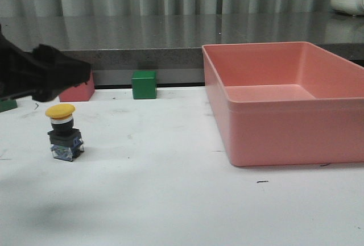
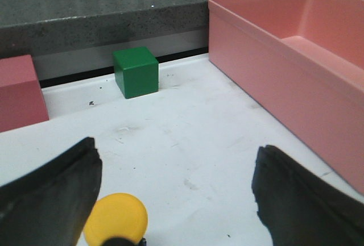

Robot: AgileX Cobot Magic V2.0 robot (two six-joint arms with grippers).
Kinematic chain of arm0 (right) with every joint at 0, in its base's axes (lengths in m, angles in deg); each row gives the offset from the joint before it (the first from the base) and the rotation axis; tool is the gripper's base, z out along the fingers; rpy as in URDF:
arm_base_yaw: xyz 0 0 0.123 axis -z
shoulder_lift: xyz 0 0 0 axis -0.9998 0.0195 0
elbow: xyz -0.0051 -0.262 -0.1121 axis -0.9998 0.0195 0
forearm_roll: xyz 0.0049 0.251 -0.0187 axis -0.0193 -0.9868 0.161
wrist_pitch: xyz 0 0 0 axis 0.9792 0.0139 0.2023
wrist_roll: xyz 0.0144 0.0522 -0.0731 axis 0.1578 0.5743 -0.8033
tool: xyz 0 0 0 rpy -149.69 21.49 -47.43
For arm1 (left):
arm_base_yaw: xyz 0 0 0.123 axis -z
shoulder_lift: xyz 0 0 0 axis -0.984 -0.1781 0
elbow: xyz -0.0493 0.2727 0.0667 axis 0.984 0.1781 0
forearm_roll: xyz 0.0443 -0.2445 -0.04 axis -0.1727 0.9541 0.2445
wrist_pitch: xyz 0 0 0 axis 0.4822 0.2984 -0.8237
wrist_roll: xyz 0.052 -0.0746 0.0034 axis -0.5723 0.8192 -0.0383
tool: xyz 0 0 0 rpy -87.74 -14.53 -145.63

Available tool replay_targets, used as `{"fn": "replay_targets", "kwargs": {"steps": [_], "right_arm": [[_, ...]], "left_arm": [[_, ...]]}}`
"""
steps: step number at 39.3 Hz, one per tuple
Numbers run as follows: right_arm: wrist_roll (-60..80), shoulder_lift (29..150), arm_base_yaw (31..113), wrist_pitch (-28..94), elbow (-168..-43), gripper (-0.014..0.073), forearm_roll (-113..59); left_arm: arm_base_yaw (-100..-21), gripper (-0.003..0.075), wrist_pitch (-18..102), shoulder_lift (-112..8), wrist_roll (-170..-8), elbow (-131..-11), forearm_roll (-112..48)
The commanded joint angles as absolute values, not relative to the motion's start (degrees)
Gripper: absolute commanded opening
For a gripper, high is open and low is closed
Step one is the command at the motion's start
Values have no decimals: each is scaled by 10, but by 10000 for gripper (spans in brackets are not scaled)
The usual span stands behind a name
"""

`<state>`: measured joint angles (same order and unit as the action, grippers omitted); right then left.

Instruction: Place and stand button with both arms

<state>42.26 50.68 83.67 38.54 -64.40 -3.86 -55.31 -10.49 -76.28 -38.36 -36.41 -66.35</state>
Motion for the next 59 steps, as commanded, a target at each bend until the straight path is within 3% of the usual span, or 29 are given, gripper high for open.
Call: {"fn": "replay_targets", "kwargs": {"steps": [1,10,18,29,34,59], "right_arm": [[418,510,840,434,-659,-62,-31],[418,510,840,434,-659,-62,-31],[418,510,840,434,-659,-62,-31],[418,510,840,434,-659,-62,-31],[418,510,840,434,-659,-62,-31],[418,510,840,434,-659,-62,-31]], "left_arm": [[-549,536,-25,-673,-333,-394,-670],[-549,519,263,-482,-333,-470,-671],[-550,413,365,-366,-333,-482,-678],[-550,84,456,-246,-333,-482,-678],[-550,-20,467,-217,-333,-482,-678],[-550,-20,467,-202,-333,-482,-668]]}}
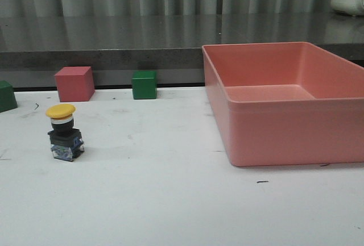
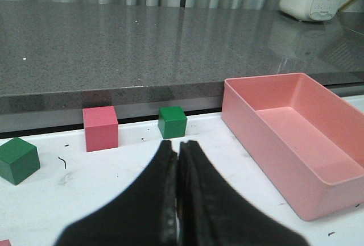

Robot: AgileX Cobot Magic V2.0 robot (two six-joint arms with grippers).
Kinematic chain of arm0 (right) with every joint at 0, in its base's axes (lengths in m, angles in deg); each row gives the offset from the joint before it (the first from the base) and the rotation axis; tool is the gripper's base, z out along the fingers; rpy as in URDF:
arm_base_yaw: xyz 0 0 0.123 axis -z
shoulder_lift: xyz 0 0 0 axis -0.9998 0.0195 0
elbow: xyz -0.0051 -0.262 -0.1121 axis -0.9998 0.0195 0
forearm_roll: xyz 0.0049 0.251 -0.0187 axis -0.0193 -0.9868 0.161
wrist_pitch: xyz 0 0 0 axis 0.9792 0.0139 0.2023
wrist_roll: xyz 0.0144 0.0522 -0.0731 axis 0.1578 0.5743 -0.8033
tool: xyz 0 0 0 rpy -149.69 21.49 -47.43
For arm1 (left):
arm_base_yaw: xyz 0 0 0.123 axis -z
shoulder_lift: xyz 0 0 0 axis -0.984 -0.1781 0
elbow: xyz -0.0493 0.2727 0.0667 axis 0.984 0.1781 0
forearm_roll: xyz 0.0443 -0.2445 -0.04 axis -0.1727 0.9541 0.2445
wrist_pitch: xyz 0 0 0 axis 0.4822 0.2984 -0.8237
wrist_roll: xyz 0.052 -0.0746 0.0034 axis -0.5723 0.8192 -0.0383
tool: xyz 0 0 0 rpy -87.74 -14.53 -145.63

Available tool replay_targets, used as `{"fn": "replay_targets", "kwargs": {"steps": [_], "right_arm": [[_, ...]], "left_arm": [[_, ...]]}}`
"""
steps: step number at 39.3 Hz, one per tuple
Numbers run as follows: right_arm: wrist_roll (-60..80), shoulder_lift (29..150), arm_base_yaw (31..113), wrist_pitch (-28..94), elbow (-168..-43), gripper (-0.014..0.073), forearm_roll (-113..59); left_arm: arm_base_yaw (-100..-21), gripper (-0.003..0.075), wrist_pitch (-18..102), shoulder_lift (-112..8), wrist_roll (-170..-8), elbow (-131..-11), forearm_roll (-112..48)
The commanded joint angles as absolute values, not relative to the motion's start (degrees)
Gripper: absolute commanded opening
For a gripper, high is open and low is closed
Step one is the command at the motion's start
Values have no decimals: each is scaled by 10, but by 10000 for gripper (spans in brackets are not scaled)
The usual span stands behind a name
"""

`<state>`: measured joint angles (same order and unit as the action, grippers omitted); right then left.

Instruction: Place and stand button with both arms

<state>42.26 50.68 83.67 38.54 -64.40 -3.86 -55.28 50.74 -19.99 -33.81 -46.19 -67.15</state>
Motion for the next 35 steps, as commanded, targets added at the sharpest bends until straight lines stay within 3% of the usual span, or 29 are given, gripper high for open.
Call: {"fn": "replay_targets", "kwargs": {"steps": [1,14,21,28,35], "right_arm": [[418,510,840,434,-659,-62,-31],[418,510,840,434,-659,-62,-31],[418,510,840,434,-659,-62,-31],[418,510,840,434,-659,-62,-31],[418,510,840,433,-659,-62,-31]], "left_arm": [[-550,-20,467,-202,-333,-482,-668],[-550,-20,464,-202,-340,-481,-675],[-550,-20,463,-202,-490,-481,-552],[-553,-20,447,-183,-498,-457,-547],[-623,-20,397,-90,-497,-370,-537]]}}
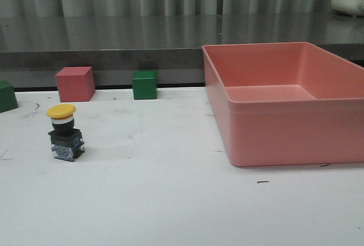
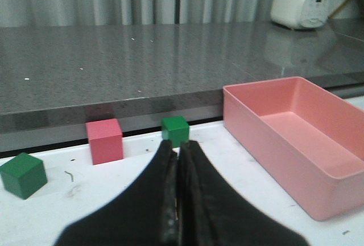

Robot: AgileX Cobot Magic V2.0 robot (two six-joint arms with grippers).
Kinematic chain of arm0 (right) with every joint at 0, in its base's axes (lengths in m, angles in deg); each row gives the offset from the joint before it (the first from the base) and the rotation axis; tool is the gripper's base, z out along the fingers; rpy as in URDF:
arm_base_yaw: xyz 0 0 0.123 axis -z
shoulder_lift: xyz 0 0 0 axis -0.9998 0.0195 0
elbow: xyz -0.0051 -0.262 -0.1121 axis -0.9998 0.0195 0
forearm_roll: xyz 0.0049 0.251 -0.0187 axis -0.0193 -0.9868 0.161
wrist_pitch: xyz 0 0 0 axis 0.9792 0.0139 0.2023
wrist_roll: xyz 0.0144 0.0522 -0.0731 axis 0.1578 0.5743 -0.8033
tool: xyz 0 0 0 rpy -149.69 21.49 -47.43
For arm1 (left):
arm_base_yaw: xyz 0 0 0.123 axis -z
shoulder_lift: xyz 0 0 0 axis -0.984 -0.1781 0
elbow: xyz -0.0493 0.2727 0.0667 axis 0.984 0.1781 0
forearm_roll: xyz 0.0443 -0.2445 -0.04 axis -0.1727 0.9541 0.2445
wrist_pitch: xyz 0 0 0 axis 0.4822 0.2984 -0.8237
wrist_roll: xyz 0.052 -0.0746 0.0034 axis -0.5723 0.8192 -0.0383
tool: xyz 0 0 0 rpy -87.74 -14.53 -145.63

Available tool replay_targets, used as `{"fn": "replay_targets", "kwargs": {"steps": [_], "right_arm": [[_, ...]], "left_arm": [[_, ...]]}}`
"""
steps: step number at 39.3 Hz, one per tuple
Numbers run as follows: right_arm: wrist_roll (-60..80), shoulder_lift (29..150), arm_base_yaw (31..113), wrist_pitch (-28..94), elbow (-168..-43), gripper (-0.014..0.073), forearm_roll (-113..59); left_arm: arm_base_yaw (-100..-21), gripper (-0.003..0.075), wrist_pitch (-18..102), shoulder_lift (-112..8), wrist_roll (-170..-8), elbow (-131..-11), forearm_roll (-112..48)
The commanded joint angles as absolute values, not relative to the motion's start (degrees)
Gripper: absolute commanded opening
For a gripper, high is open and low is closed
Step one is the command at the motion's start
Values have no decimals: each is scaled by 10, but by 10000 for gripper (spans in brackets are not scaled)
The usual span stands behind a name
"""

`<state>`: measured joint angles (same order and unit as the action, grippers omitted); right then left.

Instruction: Place and stand button with both arms

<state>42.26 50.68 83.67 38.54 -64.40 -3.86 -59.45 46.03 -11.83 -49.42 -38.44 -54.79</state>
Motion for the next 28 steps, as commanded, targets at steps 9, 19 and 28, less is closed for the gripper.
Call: {"fn": "replay_targets", "kwargs": {"steps": [9,19,28], "right_arm": [[418,510,840,433,-659,-62,-31],[418,510,840,432,-659,-62,-31],[418,510,840,432,-659,-62,-31]], "left_arm": [[-750,-20,398,30,-497,-258,-536],[-834,-20,387,75,-496,-172,-521],[-836,-20,352,75,-496,-128,-521]]}}
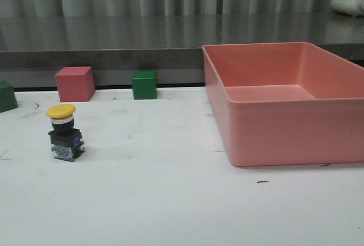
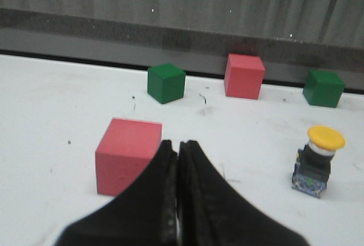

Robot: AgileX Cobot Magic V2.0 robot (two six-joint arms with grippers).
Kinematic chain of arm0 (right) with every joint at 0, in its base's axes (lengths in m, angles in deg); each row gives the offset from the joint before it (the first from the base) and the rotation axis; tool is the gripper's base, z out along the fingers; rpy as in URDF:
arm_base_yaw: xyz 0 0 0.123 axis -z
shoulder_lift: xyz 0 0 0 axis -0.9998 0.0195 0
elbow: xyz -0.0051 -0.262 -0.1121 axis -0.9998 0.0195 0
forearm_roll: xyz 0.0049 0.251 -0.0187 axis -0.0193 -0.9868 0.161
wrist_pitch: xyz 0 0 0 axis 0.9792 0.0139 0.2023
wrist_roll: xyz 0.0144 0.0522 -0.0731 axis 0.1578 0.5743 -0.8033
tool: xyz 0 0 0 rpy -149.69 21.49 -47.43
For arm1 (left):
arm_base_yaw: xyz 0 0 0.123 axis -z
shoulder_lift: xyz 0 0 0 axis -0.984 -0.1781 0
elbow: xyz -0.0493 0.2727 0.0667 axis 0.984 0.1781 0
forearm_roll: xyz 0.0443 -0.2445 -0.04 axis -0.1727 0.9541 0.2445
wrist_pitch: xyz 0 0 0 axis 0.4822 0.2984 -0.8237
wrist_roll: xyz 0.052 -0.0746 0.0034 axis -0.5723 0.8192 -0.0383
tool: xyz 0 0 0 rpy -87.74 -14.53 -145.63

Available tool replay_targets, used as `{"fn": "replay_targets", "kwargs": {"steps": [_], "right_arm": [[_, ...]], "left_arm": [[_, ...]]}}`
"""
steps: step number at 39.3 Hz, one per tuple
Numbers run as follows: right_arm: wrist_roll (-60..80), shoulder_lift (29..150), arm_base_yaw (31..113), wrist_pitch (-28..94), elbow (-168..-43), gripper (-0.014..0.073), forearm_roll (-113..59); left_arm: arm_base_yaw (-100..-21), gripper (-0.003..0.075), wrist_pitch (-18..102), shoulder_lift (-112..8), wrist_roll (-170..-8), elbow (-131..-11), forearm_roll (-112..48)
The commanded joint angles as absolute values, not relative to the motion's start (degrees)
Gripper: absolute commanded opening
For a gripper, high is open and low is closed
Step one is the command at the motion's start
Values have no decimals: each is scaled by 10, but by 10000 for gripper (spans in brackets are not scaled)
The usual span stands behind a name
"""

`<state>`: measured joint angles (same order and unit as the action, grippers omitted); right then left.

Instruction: Place and stand button with both arms

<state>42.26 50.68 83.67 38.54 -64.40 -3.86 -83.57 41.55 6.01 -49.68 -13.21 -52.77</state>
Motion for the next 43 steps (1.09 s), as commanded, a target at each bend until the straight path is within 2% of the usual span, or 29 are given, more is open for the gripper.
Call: {"fn": "replay_targets", "kwargs": {"steps": [1,43], "right_arm": [[418,510,840,432,-659,-62,-31],[418,498,840,423,-633,-62,-35]], "left_arm": [[-836,-20,349,75,-496,-128,-521],[-836,-20,343,75,-496,-128,-521]]}}
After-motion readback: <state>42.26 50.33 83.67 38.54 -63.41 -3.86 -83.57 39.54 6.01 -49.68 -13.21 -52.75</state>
